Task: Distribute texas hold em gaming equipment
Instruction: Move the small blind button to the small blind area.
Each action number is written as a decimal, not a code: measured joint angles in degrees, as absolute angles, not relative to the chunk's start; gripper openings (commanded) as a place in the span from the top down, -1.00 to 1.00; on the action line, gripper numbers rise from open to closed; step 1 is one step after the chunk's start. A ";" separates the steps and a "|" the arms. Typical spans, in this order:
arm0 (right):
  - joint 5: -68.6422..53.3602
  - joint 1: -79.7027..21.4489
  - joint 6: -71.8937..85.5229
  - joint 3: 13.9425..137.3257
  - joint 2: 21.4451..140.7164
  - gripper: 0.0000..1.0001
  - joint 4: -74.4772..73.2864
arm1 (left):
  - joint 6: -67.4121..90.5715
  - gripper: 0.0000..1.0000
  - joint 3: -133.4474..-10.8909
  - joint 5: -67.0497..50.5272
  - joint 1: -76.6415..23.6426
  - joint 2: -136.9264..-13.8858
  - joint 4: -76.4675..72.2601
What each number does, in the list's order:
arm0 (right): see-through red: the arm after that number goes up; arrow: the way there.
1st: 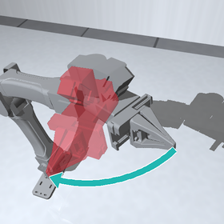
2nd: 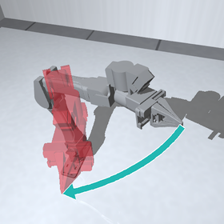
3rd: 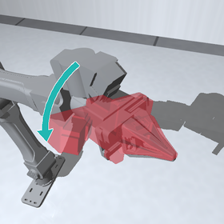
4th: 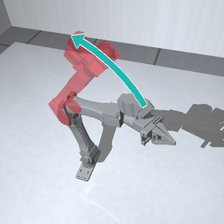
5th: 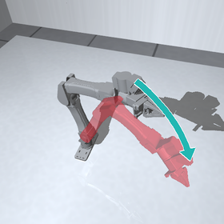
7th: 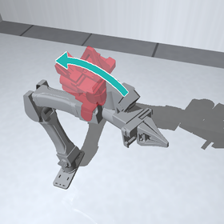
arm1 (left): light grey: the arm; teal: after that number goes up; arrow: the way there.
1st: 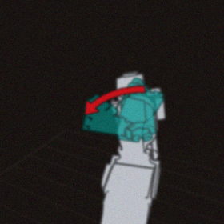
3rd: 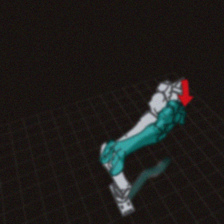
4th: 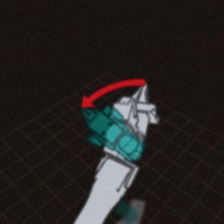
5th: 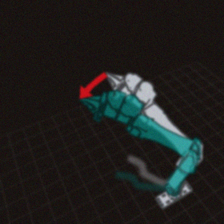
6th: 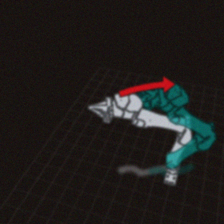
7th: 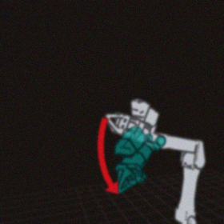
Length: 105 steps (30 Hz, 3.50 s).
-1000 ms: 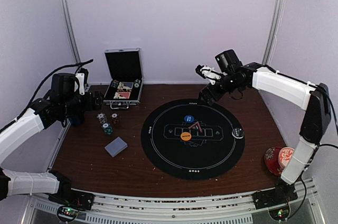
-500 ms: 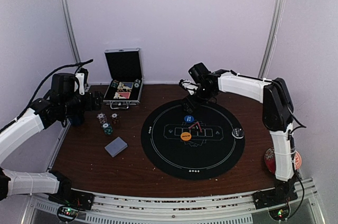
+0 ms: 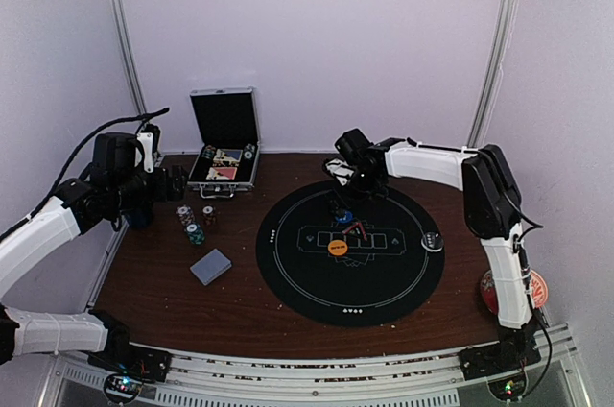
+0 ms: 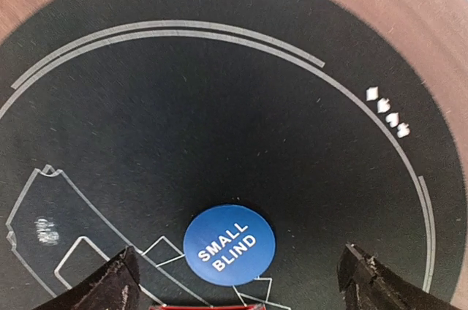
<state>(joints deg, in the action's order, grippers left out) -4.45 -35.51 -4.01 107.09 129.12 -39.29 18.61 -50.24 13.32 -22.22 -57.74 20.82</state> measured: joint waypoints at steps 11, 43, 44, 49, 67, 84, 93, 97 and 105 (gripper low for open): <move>-6.98 -35.09 -2.96 107.09 132.14 -0.76 -40.60 | 18.61 -0.96 -50.24 13.32 -22.22 -57.74 20.80; -7.62 -35.29 -2.15 107.11 133.38 -0.52 -39.72 | 18.61 -0.95 -50.24 13.98 -22.17 -57.63 20.80; -7.44 -35.40 -2.24 107.11 133.40 -0.49 -39.64 | 18.61 -0.96 -50.24 13.98 -22.15 -57.63 20.80; -6.94 -36.34 -3.22 107.33 133.62 -0.38 -38.74 | 18.61 -0.96 -50.24 13.98 -22.06 -57.63 20.80; -7.07 -38.06 -5.65 107.46 133.95 0.02 -37.08 | 18.61 -0.96 -50.24 13.98 -21.89 -57.63 20.80; -9.50 -43.42 -10.52 105.19 132.38 0.03 -36.53 | 18.61 -0.96 -50.24 14.13 -21.85 -57.56 20.80; -11.97 -49.43 -15.20 100.14 128.81 0.02 -37.32 | 18.59 -0.96 -50.24 14.39 -21.82 -57.52 20.80; -13.06 -51.66 -17.69 95.88 125.67 0.02 -38.39 | 18.59 -0.95 -50.24 14.61 -21.80 -57.52 20.80; -13.52 -54.43 -21.91 83.37 117.01 0.00 -39.68 | 18.57 -0.96 -50.24 14.81 -21.80 -57.52 20.80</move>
<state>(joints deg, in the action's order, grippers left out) -13.52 -54.43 -21.91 83.37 117.01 -39.68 18.57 -50.24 14.81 -21.80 -57.52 20.80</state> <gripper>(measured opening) 0.502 0.979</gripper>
